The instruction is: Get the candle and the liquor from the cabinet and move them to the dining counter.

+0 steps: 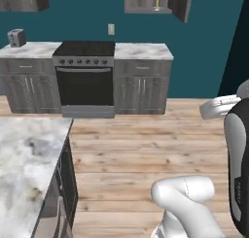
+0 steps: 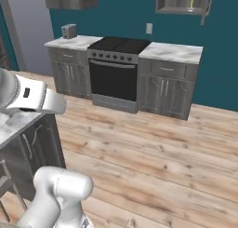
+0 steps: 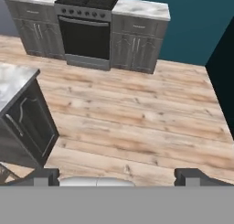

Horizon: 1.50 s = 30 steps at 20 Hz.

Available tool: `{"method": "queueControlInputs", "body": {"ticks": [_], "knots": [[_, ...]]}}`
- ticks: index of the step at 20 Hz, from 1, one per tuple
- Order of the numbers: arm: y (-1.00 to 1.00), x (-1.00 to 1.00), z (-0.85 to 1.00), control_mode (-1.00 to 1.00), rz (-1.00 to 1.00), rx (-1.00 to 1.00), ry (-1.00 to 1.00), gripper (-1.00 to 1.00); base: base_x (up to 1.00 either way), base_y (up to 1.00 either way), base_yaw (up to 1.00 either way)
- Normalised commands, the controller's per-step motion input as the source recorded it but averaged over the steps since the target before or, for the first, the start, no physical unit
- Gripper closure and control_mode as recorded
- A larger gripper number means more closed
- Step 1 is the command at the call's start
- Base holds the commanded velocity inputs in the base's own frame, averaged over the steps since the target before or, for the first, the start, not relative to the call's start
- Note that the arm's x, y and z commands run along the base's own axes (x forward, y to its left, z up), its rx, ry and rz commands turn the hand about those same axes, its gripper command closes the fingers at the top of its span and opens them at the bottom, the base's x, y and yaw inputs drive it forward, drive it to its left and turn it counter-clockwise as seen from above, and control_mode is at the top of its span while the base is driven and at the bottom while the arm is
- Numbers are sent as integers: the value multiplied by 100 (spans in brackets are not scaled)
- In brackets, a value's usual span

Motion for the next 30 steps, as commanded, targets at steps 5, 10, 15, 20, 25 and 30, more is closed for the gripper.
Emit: {"method": "queueControlInputs", "body": {"ticks": [5,10,15,20,25,30], "knots": [[0,0,0,100,0,0,0,-100,86,-18,-9],[0,0,0,100,0,0,0,-100,76,0,-27],[0,0,0,100,0,0,0,-100,67,0,-28],[0,0,0,100,0,0,0,-100,53,26,-20],[0,0,0,100,0,0,0,-100,60,43,-8],[0,0,0,100,0,0,0,-100,87,48,-2]]}}
